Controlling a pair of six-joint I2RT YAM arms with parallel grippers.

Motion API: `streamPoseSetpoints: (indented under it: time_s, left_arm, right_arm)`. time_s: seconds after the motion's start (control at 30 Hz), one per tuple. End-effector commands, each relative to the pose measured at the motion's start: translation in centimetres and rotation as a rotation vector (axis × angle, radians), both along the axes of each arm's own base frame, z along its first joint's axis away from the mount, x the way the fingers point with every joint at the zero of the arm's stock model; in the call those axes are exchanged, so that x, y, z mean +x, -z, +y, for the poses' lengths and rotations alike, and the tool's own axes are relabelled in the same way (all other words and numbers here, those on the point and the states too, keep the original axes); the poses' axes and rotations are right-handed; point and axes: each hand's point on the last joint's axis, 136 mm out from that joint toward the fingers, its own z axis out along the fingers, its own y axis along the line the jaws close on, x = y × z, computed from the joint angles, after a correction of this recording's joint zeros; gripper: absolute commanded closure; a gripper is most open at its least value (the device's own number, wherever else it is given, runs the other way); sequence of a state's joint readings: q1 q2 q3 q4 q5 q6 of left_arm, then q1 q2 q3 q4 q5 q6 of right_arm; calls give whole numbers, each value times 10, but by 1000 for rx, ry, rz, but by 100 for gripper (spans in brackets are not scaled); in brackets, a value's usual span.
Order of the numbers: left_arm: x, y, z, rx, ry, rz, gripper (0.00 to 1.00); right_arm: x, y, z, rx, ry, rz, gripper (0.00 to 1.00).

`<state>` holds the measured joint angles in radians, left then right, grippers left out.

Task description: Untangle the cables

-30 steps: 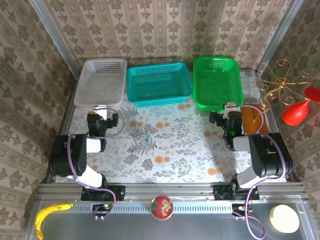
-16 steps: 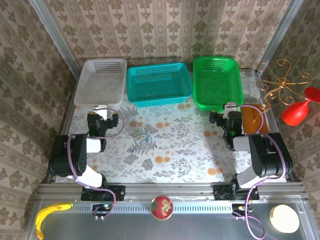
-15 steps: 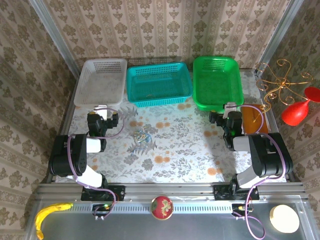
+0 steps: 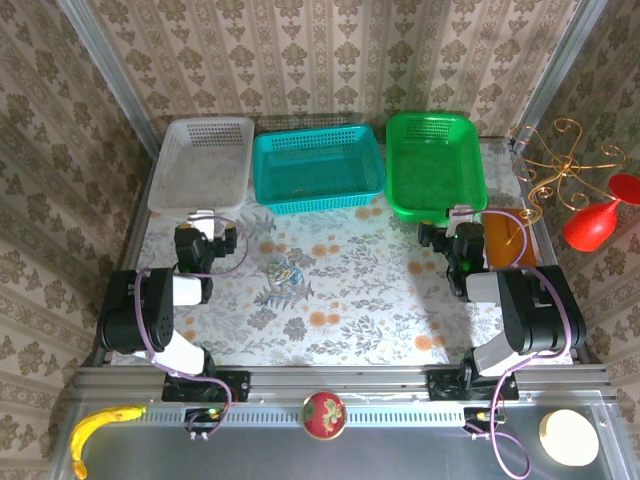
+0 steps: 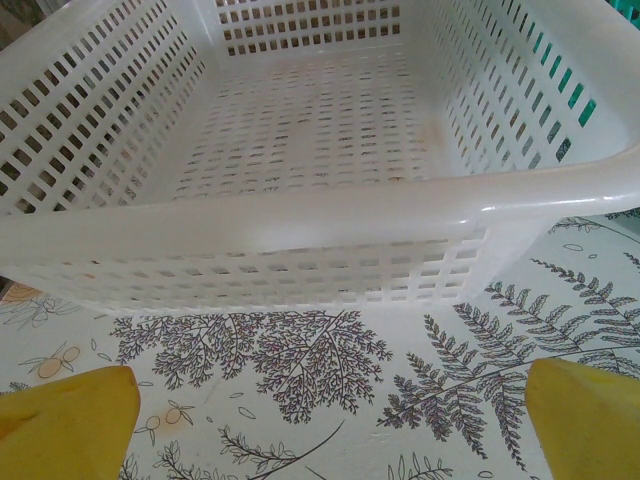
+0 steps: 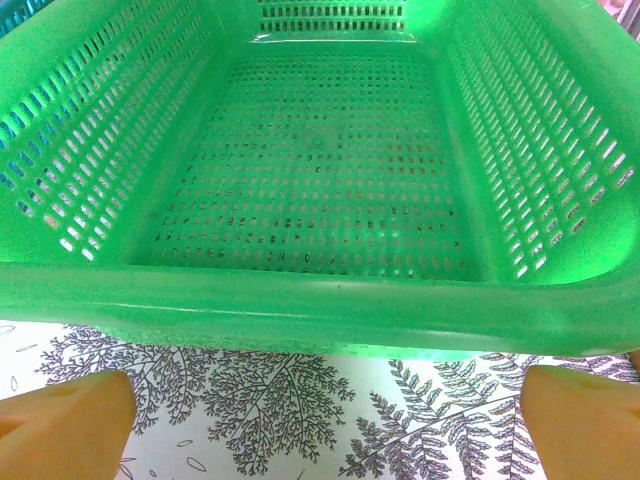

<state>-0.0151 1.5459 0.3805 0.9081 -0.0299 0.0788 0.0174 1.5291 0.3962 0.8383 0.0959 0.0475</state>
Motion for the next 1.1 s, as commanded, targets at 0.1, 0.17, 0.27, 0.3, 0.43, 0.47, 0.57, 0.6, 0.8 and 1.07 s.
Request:
streamPoseSetpoints:
  time_s: [0.1, 0.17, 0.27, 0.3, 0.43, 0.47, 0.57, 0.6, 0.8, 1.07]
  left_arm:
    - [2, -9, -2, -23, 11, -25, 0]
    - [-1, -21, -3, -14, 8, -39, 0]
    - [-6, -37, 0, -16, -11, -41, 0]
    - [-7, -41, 1, -16, -16, -45, 0]
    - [-14, -60, 3, -23, -27, -56, 0]
    - [-16, -64, 4, -22, -32, -57, 0]
    - [-24, -78, 8, -28, -57, -67, 0]
    - [-27, -86, 9, -37, -66, -80, 0]
    - [-40, -123, 10, -122, -99, -84, 0]
    - [-60, -157, -38, -450, 31, -8, 0]
  right_arm:
    - [4, -14, 3, -15, -12, -39, 0]
    - [-2, -30, 6, -58, 10, -33, 0]
    - [-8, -43, -2, -58, 70, 13, 0]
    - [-11, -47, -4, -46, 90, 6, 0]
    - [-31, -59, -14, 19, 164, -56, 0]
    - [-35, -63, -16, 32, 179, -69, 0]
    - [-47, -73, -20, 67, 217, -81, 0]
    - [-51, -77, -22, 87, 236, -82, 0]
    - [-72, -96, -28, 301, 351, -60, 0]
    - [-81, -125, 45, 761, 10, -81, 0]
